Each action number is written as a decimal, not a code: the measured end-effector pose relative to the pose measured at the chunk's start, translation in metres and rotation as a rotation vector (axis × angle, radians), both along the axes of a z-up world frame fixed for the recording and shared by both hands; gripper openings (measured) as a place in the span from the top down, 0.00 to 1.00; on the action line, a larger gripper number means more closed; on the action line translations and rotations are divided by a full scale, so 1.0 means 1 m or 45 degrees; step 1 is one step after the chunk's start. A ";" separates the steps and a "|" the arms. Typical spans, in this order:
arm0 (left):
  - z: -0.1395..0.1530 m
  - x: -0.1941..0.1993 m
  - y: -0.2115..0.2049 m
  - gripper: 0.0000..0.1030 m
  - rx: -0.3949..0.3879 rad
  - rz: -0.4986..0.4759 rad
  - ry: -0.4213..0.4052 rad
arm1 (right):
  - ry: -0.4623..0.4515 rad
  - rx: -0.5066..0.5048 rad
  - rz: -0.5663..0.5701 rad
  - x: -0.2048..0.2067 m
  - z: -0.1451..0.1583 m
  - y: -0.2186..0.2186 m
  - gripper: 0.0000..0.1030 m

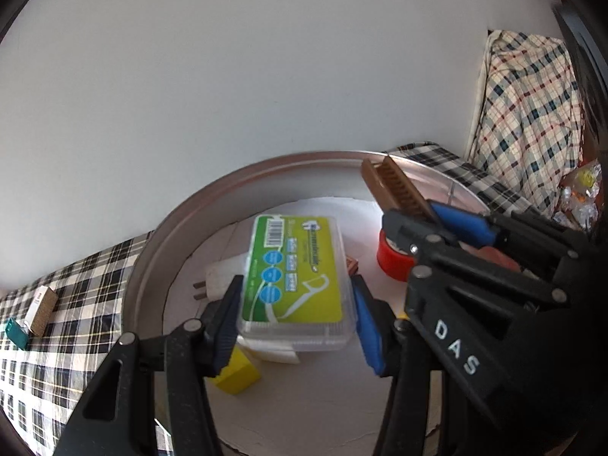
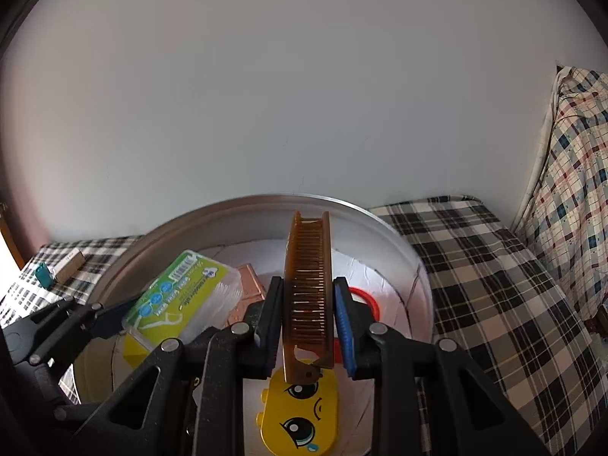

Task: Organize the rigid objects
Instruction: 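Lower the floss box and comb into the tin and open both grippers, then withdraw both grippers up and away from the tin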

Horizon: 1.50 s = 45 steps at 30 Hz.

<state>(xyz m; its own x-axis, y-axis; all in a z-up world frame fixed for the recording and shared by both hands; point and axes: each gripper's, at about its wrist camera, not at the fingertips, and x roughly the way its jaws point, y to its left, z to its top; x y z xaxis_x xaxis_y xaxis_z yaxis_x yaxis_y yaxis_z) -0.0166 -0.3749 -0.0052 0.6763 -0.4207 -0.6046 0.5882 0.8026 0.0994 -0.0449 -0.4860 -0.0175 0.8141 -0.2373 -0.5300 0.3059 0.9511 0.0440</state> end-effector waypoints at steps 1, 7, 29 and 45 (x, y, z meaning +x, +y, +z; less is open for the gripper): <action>0.000 0.000 0.000 0.48 0.002 0.000 -0.001 | 0.002 -0.005 0.002 0.001 0.000 0.001 0.72; -0.001 0.002 0.001 0.23 -0.003 0.001 0.030 | -0.004 0.021 0.040 0.003 -0.002 0.001 0.72; 0.015 -0.009 0.037 0.00 -0.033 0.106 -0.093 | -0.312 0.088 -0.117 -0.035 0.025 -0.014 0.28; 0.016 -0.017 0.101 0.00 -0.032 0.278 -0.244 | -0.554 -0.139 -0.208 -0.071 0.038 0.014 0.28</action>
